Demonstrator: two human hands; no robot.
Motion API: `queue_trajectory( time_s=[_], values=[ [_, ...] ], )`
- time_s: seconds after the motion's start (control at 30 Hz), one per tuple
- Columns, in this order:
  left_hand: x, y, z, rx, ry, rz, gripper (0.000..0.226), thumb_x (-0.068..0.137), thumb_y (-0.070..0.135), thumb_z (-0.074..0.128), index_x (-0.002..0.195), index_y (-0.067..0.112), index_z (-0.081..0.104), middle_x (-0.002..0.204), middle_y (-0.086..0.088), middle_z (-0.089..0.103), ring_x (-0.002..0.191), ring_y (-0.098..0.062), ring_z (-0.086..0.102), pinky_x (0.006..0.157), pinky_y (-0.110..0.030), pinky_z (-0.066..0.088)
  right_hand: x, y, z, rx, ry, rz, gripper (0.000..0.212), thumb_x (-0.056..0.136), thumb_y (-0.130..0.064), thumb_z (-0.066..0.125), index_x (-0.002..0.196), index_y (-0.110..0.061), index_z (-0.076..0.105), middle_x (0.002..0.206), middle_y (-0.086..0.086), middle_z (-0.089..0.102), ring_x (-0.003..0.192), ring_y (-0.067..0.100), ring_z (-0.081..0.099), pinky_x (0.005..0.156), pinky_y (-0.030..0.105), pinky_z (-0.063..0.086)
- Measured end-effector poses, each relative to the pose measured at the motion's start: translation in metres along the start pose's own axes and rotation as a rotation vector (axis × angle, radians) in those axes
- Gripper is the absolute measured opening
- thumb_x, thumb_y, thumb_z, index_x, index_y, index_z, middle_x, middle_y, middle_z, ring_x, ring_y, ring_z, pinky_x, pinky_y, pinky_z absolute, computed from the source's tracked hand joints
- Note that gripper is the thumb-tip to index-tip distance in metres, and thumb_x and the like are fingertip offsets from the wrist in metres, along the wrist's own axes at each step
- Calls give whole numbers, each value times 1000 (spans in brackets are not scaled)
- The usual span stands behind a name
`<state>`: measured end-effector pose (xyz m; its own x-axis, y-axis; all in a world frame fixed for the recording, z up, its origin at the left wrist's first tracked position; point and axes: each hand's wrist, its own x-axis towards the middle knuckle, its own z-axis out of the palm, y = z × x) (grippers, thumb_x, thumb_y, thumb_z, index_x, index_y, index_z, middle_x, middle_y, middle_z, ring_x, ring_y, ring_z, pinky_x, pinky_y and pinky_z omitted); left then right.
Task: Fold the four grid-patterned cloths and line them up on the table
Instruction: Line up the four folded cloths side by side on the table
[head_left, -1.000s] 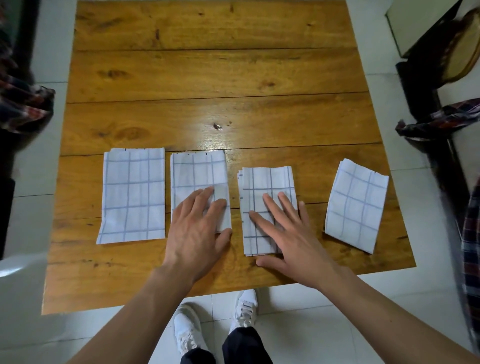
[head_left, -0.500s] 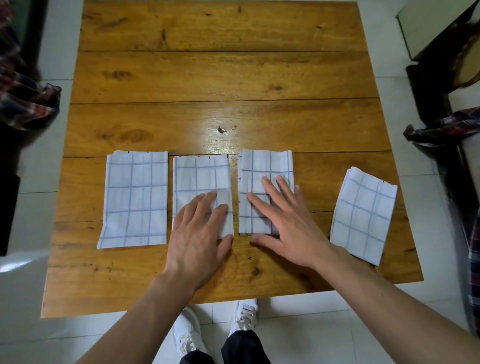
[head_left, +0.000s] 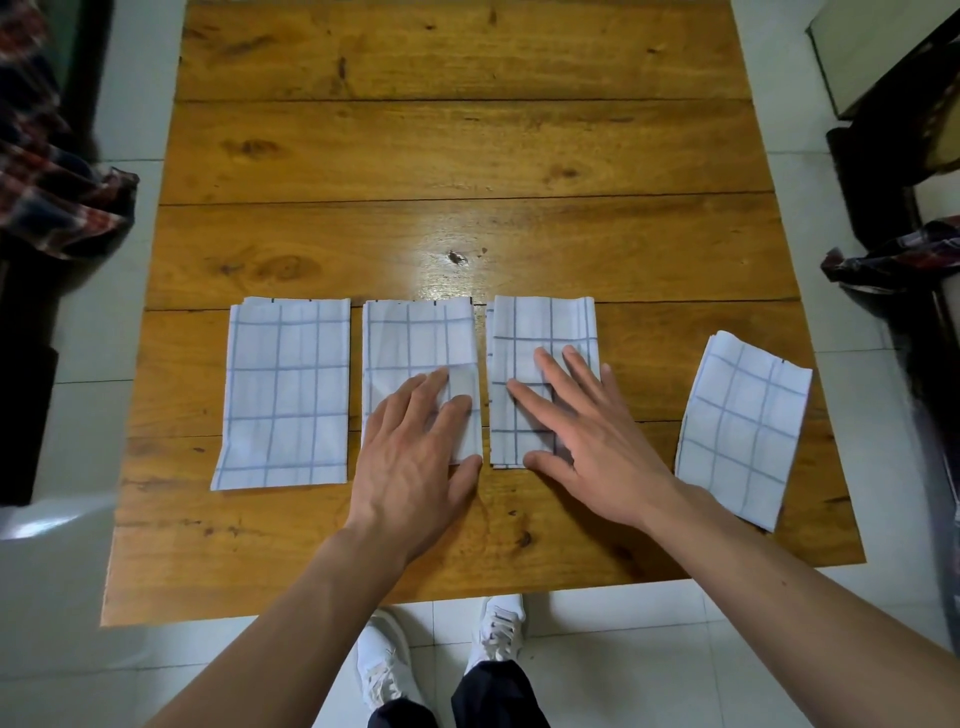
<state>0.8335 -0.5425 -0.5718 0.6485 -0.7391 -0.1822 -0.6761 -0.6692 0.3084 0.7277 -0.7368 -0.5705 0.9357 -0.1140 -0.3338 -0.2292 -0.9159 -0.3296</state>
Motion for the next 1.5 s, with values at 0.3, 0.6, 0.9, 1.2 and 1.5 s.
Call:
queue_trajectory(
  time_s=[0.3,0.6,0.9,1.2,1.5],
  values=[
    [3,3,-3,-25,7,1,53,85,47,67,131,24,51,150,-7,42,139,-28,35,110,-47,37,2,3,-4,15,-4,9,76,95,-54,51,156,-38,8,165,-5,-10,150,18,-18,121,50,-10],
    [11,53,-8,-80,59,97,48,89,41,65,131,21,55,148,-7,46,138,-28,39,108,-48,39,-52,35,-27,110,146,234,69,96,-49,53,154,-32,20,165,-5,5,152,16,-6,124,43,-1],
    [36,105,3,32,-50,145,57,89,46,62,140,25,48,155,-7,37,143,-29,31,113,-49,34,-111,77,-13,65,50,513,84,86,-70,49,154,-39,11,165,-3,-8,150,26,-12,121,49,-2],
    [38,105,21,95,-98,138,56,89,46,61,139,24,49,154,-9,38,142,-30,33,113,-47,34,-104,84,0,114,35,484,75,91,-62,48,154,-43,10,165,0,-10,150,29,-16,121,54,0],
    [40,102,25,68,-88,124,53,88,47,62,135,25,49,154,-7,38,141,-28,33,112,-45,35,-70,96,-10,113,49,306,73,90,-72,40,152,-47,12,165,-4,-12,149,21,-22,121,52,-5]
  ],
)
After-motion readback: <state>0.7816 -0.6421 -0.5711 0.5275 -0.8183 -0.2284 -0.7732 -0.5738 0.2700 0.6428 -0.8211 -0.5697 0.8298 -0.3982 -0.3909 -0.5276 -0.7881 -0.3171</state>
